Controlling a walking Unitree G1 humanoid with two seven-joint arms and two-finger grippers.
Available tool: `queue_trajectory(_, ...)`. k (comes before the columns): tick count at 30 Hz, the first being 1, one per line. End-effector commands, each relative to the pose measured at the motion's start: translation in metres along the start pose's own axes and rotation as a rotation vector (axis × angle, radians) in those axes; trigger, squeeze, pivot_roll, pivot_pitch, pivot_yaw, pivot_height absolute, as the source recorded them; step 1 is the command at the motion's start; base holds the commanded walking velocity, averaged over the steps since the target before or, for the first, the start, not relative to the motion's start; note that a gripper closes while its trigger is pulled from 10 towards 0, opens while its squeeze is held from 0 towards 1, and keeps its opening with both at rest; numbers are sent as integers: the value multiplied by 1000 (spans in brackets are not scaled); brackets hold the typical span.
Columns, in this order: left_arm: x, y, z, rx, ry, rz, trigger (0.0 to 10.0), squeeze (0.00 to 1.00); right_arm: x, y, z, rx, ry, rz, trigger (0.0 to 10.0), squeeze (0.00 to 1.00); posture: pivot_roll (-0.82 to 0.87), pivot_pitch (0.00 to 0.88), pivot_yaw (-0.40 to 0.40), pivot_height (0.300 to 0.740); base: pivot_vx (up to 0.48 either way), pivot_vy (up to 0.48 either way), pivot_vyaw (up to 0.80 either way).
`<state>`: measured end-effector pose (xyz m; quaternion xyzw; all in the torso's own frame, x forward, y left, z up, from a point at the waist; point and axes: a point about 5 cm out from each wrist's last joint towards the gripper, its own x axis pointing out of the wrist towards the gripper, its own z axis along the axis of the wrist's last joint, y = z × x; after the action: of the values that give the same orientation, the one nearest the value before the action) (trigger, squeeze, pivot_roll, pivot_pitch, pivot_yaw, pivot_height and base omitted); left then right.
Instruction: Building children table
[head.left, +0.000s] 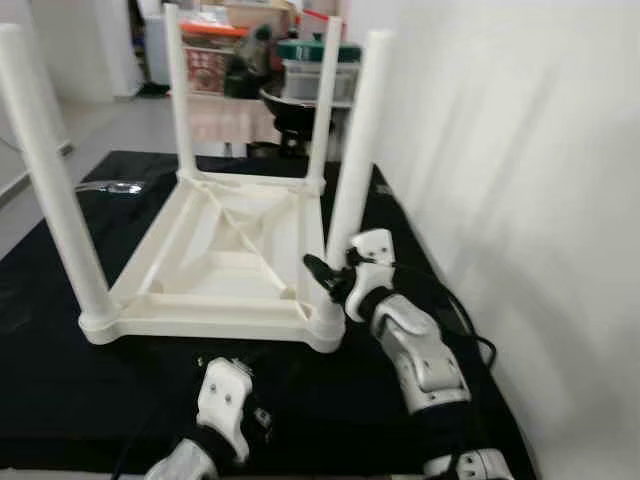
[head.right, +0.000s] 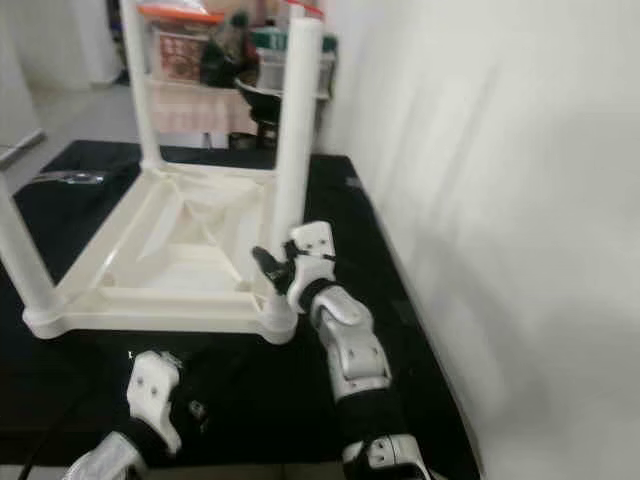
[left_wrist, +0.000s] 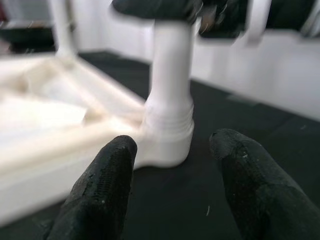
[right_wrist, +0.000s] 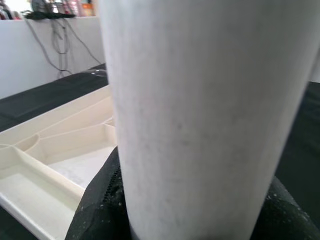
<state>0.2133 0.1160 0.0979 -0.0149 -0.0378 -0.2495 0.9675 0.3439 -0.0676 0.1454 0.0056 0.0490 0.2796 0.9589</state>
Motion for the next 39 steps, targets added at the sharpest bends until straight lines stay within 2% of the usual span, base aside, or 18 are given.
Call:
queue_trajectory(1, 0, -1, -4, -31, 23, -13, 10000, 0, -2, 0, -35, 21, 154, -7, 0, 0, 15, 0, -61, 740, 0, 0, 0)
queue_trajectory(2, 1, 0, -3, -36, 22, -18, 10000, 0, 2, -3, -32, 1, 159, -15, 10000, 0, 19, 0, -65, 740, 0, 0, 0)
queue_trajectory(6, 5, 2, -1, -45, 16, -16, 10000, 0, 10, -5, -13, -11, 112, 49, 10000, 0, 27, 0, -67, 740, 0, 0, 0)
queue_trajectory(7, 8, 3, -1, -45, 11, -3, 10000, 0, 13, -3, 3, -25, 61, 188, 10000, 1000, 37, 0, -83, 740, 0, 0, 0)
queue_trajectory(9, 12, 5, 0, -47, 3, 16, 10000, 0, 12, 2, 27, -48, -22, 420, 10000, 1000, 36, 0, -86, 740, 0, 0, 0)
queue_trajectory(10, 14, 6, 0, -49, 0, 22, 10000, 0, 8, 6, 35, -54, -52, 498, 10000, 1000, 35, 0, -88, 740, 0, 0, 0)
queue_trajectory(11, 14, 6, 0, -49, 0, 22, 10000, 0, 8, 6, 35, -54, -52, 498, 10000, 1000, 35, 0, -88, 740, 0, 0, 0)
queue_trajectory(12, 17, 7, -1, -53, -4, 21, 10000, 0, 3, 7, 45, -86, -96, 636, 10000, 871, 35, 0, -93, 740, 0, 0, 0)
queue_trajectory(13, 18, 7, -1, -54, -4, 19, 10000, 0, 1, 7, 46, -87, -85, 708, 10000, 0, 38, 0, -96, 740, 0, 0, 0)
queue_trajectory(17, 20, 6, -2, -57, -3, 11, 10000, 0, -2, 4, 44, -127, -30, 922, 10000, 0, 50, 0, -103, 740, 0, 0, 0)
queue_trajectory(20, 21, 5, -2, -58, -3, 8, 10000, 0, -2, 2, 43, -141, 1, 966, 10000, 0, 51, 0, -104, 740, 0, 0, 0)
queue_trajectory(23, 21, 4, -3, -66, 1, 3, 10000, 0, 5, -5, 46, -90, 36, 977, 10000, 0, 59, 0, -109, 740, 0, 0, 0)
queue_trajectory(24, 22, 3, -3, -70, 1, 3, 10000, 0, 8, -8, 48, -59, 41, 955, 549, 0, 67, 0, -115, 740, 0, 0, 0)
queue_trajectory(25, 22, 3, -3, -71, 1, 3, 10000, 0, 8, -9, 48, -51, 43, 947, 549, 0, 67, 0, -115, 740, 0, 0, 0)
queue_trajectory(26, 22, 3, -4, -72, 1, 3, 10000, 0, 7, -10, 47, -43, 49, 959, 0, 0, 68, 0, -116, 740, 0, 0, 0)
queue_trajectory(32, 22, 3, -4, -76, -1, 4, 10000, 0, 7, -15, 47, -59, 42, 931, 0, 0, 59, 0, -112, 740, 0, 0, 0)
queue_trajectory(35, 20, 2, -3, -82, -2, -1, 10000, 0, 6, -23, 42, -95, -2, 813, 0, 0, 51, 0, -107, 740, 0, 0, 0)
queue_trajectory(39, 19, 2, -2, -85, -4, -1, 10000, 0, 4, -24, 38, -87, -48, 756, 0, 0, 45, 0, -105, 740, 0, 0, 0)
